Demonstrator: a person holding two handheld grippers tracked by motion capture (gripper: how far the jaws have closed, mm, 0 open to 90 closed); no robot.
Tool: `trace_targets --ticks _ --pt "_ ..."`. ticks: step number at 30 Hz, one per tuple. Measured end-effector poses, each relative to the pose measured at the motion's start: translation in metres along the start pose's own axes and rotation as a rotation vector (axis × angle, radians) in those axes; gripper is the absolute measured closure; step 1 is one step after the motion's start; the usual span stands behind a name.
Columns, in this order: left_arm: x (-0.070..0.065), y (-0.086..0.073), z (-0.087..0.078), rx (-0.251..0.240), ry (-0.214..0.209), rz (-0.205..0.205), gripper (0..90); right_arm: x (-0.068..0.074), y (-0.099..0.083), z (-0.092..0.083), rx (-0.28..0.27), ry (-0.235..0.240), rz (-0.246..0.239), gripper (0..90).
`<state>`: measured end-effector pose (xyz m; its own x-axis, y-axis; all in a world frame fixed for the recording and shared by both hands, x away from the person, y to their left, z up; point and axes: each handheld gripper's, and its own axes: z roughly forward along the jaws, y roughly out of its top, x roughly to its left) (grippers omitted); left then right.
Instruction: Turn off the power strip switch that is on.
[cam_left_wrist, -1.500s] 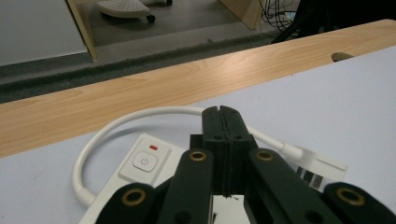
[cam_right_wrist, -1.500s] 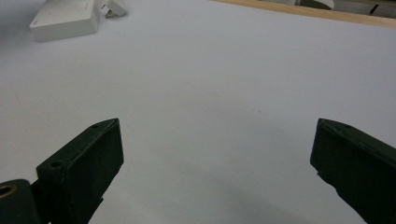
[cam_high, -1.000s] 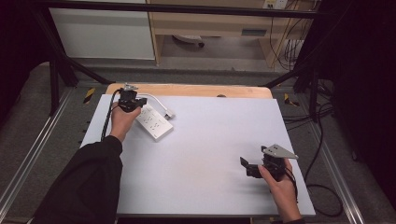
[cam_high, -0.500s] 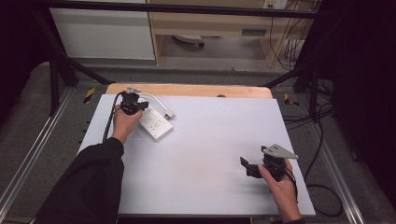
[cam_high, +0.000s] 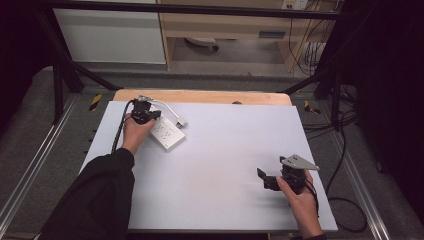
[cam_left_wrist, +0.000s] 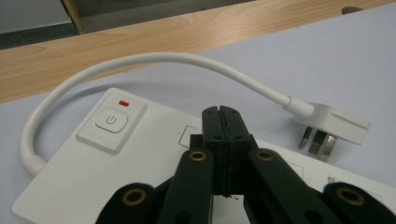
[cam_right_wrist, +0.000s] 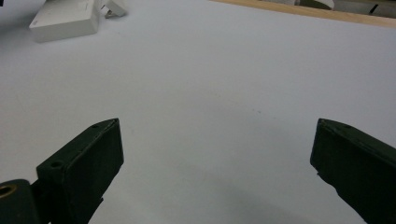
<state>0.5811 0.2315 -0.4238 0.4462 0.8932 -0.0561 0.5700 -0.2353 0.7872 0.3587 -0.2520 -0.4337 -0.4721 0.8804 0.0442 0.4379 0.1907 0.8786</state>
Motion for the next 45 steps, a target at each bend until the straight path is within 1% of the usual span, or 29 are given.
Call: trace_targets --ticks 5,16,22,28,30,33,36,40,42,45 --pt "-0.0011 -0.0016 0.0022 0.005 -0.001 -0.005 90.0 0.0006 0.0001 0.0001 -0.001 0.001 0.0 3.1" --pt "-0.0037 -0.0027 0.0056 0.015 -0.003 0.001 90.0 0.0002 0.0002 -0.0006 -0.001 0.002 0.001 3.1" --pt "-0.0036 -0.0039 0.0059 0.006 -0.004 -0.005 90.0 0.0003 0.0001 -0.0002 0.0 0.002 0.0 3.1" --pt "-0.0041 -0.0039 0.0055 0.01 -0.006 -0.003 90.0 0.0004 0.0001 -0.0001 0.0 0.003 0.002 3.1" --pt "-0.0037 -0.0042 0.0056 0.008 -0.008 -0.017 90.0 0.0003 0.0001 0.0001 0.0 0.003 0.002 3.0" --pt "-0.0046 -0.0039 0.0056 0.013 -0.002 -0.01 90.0 0.0004 0.0001 -0.0002 0.0 0.004 0.002 3.1" --pt "-0.0051 -0.0045 0.0064 0.026 0.002 -0.014 90.0 0.0003 0.0001 -0.0003 0.0 0.004 0.002 3.1" --pt "-0.0055 -0.0053 0.0065 0.02 -0.001 -0.021 90.0 0.0003 0.0001 -0.0005 -0.001 0.004 0.002 3.1" --pt "-0.0057 -0.0055 0.0065 0.018 -0.001 -0.017 90.0 0.0001 0.0001 -0.0004 -0.002 0.005 0.002 3.1" --pt "-0.005 -0.0067 0.0064 0.007 -0.001 -0.019 90.0 -0.0003 0.0001 -0.0003 -0.006 0.003 0.005 3.1"
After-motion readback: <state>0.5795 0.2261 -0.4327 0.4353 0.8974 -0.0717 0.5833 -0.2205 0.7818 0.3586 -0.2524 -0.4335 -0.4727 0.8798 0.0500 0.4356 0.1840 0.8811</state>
